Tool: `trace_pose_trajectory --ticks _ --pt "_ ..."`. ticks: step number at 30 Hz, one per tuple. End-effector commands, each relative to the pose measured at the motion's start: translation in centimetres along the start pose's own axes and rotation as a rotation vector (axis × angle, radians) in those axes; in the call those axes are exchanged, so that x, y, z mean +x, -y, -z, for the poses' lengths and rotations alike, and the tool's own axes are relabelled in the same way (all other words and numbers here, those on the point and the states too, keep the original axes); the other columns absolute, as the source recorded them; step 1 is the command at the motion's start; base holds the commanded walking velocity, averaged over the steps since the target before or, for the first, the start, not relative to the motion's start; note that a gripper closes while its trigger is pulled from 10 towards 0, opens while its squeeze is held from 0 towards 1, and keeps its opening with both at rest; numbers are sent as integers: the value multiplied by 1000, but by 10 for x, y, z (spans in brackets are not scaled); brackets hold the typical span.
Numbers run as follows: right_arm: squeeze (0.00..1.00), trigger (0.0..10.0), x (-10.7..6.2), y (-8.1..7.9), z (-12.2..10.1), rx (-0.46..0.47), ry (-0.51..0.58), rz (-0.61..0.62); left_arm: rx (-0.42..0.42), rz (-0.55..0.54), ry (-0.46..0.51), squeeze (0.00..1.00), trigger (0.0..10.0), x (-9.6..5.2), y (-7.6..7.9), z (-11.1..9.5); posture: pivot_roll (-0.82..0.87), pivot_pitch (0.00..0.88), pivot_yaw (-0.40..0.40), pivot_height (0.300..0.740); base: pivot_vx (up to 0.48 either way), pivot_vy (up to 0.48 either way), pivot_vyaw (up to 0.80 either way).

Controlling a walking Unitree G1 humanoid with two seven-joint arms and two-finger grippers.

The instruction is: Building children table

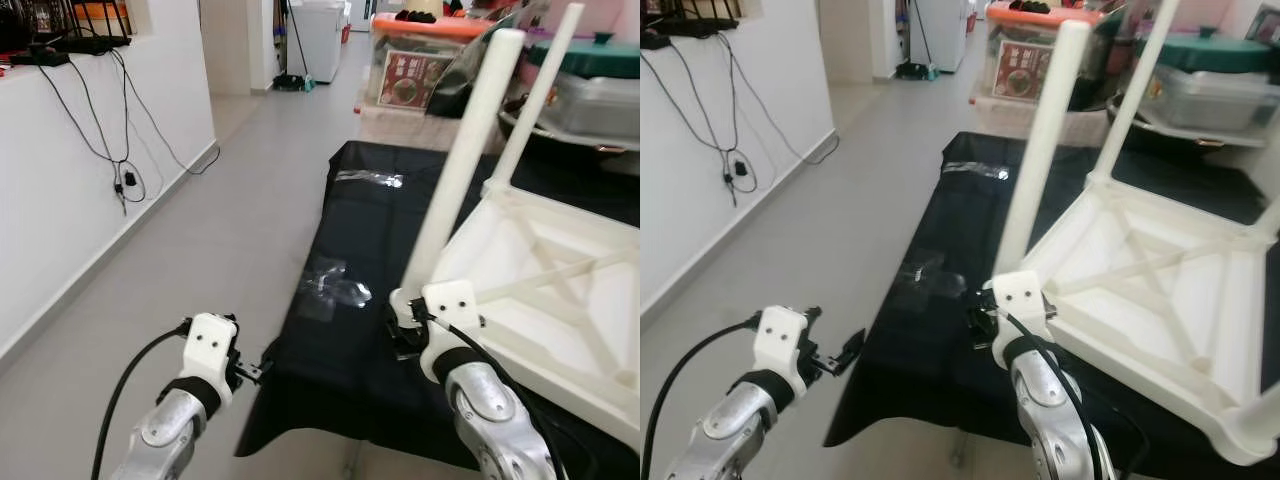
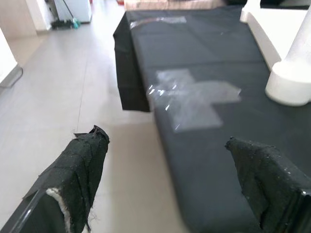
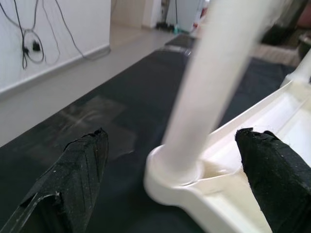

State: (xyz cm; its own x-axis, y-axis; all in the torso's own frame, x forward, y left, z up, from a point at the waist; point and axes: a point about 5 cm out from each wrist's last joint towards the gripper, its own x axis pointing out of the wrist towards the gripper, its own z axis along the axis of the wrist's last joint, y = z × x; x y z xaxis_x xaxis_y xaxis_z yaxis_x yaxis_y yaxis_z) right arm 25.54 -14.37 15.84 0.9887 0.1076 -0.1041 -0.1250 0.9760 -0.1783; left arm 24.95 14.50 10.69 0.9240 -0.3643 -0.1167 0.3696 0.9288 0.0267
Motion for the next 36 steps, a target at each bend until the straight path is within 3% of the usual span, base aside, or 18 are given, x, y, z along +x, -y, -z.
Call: trace_pose_trajectory --ticks 1,8,13,17,22,25,36 --pt "0 10000 -1 -3 -3 3 18 -21 -2 5 4 0 10000 2 1 -1 -28 0 -58 740 0 -472 0" --pt "0 10000 -1 -3 -7 -16 49 -33 -3 9 3 0 10000 1 3 -1 -31 0 -48 740 0 -472 0" --pt "0 10000 3 -3 -22 -9 166 -90 -5 3 2 0 10000 4 3 0 -37 0 -47 740 0 -469 0" --pt "0 10000 4 -5 -25 -7 182 -144 -5 5 -1 0 10000 5 4 0 -36 0 -50 740 0 -469 0" --pt "0 10000 5 3 -23 -42 174 -185 -12 6 4 0 10000 5 5 0 -30 0 -57 740 0 -470 0" --pt "0 10000 7 5 -25 -44 181 -203 -21 -6 8 0 10000 5 4 0 -30 0 -58 740 0 0 0" --pt "0 10000 -1 -23 -56 -30 342 -439 -24 20 1 0 10000 9 9 2 -37 0 -48 740 0 0 0"
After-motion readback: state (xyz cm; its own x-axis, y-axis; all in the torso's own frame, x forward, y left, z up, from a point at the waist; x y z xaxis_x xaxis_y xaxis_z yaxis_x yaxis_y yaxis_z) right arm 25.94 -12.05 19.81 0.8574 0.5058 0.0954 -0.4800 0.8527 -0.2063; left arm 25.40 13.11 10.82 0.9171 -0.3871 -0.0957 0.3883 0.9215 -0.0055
